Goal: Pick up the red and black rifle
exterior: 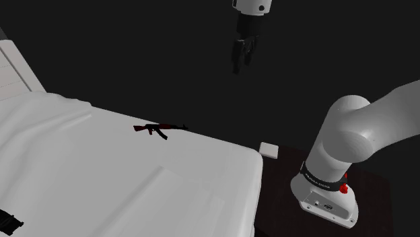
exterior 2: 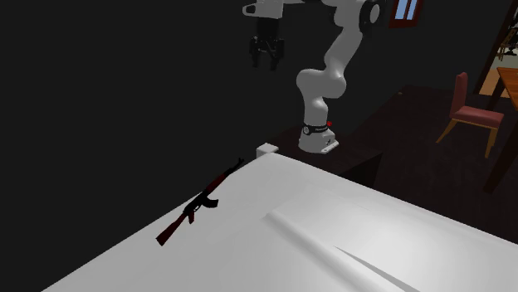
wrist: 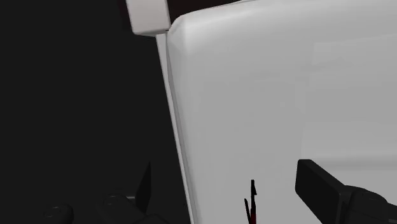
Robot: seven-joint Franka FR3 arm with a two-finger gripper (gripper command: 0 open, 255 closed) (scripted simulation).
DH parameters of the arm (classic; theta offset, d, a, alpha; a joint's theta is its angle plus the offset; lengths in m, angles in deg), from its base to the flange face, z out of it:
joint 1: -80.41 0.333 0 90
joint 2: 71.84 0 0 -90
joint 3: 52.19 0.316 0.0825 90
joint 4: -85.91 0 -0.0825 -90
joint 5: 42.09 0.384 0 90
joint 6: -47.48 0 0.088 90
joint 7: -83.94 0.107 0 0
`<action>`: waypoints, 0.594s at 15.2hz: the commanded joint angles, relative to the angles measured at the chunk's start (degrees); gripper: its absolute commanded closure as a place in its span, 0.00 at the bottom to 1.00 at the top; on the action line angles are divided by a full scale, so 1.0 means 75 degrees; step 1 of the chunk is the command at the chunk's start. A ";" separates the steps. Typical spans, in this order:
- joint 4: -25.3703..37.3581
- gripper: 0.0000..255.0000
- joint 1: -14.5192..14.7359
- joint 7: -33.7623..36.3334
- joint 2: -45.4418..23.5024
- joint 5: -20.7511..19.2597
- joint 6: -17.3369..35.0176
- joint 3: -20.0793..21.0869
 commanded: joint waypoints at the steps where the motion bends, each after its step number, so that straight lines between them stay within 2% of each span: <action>1: 0.0000 0.00 0.0000 0.0000 0.0000 0.0000 0.0000 0.0000; 9: 0.0583 0.00 0.0127 0.0222 -0.2246 0.0071 0.1389 0.0403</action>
